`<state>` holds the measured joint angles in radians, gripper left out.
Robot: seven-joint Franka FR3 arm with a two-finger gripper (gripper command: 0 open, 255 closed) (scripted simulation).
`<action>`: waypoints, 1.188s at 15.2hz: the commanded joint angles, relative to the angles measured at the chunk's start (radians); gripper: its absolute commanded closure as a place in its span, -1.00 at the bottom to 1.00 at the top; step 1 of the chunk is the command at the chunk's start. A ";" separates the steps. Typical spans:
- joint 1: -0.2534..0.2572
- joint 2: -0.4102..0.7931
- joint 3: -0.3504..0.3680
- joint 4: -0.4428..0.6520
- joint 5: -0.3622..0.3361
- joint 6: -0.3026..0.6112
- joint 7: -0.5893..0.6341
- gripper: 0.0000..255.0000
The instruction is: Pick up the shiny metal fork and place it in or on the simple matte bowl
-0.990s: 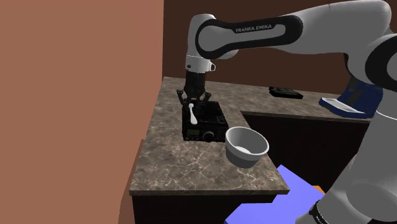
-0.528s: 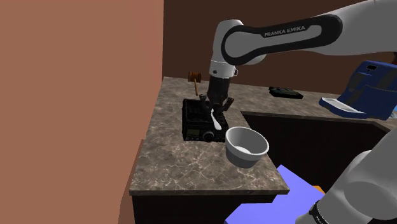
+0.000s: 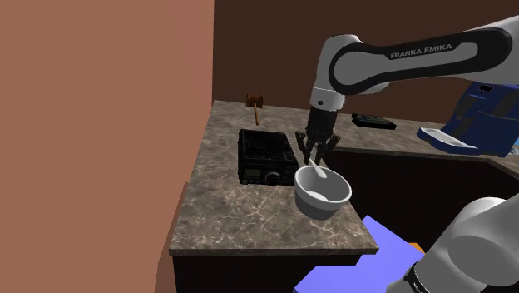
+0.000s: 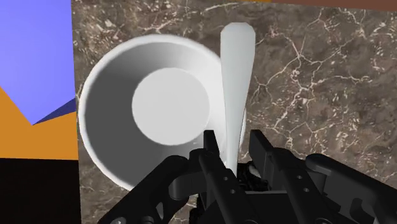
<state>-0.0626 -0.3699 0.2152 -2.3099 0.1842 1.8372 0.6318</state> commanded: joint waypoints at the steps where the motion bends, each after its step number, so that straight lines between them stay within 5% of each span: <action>1: -0.008 -0.069 -0.026 -0.062 -0.001 -0.011 -0.037 1.00; 4: -0.021 -0.162 -0.065 -0.142 -0.012 -0.030 -0.086 1.00; 18: -0.018 -0.119 -0.052 -0.255 -0.001 0.125 -0.098 1.00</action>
<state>-0.0798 -0.4910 0.1629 -2.5620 0.1836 1.9587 0.5340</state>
